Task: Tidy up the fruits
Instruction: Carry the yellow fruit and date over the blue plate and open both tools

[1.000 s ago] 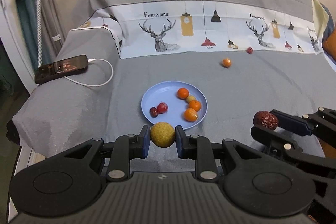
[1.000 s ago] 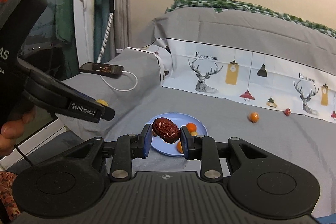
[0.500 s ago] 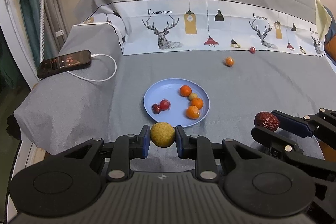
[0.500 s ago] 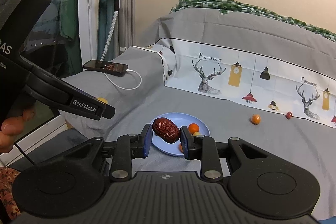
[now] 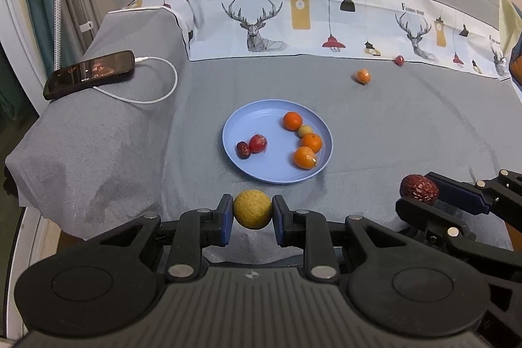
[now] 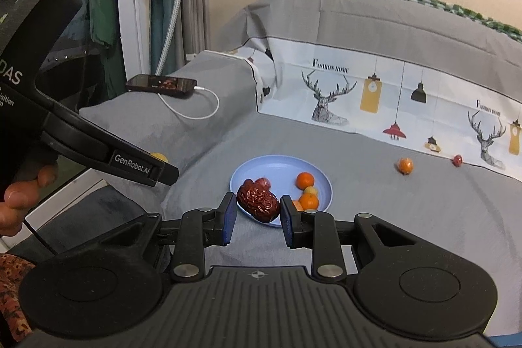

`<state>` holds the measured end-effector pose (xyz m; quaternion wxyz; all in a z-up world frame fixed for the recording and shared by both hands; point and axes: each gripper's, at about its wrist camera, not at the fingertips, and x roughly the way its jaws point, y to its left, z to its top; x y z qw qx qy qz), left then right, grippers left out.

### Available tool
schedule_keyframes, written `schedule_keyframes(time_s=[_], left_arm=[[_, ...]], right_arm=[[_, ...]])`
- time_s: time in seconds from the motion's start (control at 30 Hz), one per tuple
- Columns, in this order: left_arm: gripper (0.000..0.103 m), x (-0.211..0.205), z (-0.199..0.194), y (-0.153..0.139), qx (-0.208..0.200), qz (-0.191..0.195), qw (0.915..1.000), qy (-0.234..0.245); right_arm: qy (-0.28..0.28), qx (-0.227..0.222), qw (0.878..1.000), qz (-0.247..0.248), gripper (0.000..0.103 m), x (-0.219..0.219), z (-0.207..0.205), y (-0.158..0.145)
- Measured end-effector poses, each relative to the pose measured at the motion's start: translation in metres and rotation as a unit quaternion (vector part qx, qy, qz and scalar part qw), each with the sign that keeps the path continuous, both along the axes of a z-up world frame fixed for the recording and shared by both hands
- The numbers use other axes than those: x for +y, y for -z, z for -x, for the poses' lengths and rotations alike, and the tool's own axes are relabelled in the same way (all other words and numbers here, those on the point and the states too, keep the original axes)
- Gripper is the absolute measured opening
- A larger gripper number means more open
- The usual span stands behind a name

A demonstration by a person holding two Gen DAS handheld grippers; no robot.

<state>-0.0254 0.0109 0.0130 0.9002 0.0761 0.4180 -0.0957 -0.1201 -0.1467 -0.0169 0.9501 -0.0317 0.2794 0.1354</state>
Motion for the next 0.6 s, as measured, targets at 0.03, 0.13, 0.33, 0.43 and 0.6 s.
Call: schedule_keyframes(time_s=[0.03, 0.13, 0.33, 0.43, 0.6], left_arm=[[0.028, 0.0, -0.003, 0.001, 0.001, -0.001, 1.0, 0.0], [0.028, 0.001, -0.016, 0.005, 0.004, -0.005, 1.0, 0.0], [0.028, -0.005, -0.055, 0.018, 0.018, -0.008, 0.9998, 0.0], [0.028, -0.01, -0.076, 0.026, 0.028, -0.007, 0.9996, 0.005], [0.028, -0.019, -0.115, 0.045, 0.044, -0.009, 0.9989, 0.011]], right_arm=[[0.001, 0.002, 1.0, 0.0, 0.03, 0.0, -0.003, 0.001], [0.01, 0.009, 1.0, 0.0, 0.03, -0.001, -0.015, 0.005], [0.024, 0.041, 0.999, -0.003, 0.03, -0.003, -0.049, 0.022], [0.025, 0.063, 0.998, -0.003, 0.03, -0.003, -0.069, 0.034], [0.024, 0.088, 0.996, -0.004, 0.03, -0.003, -0.101, 0.052]])
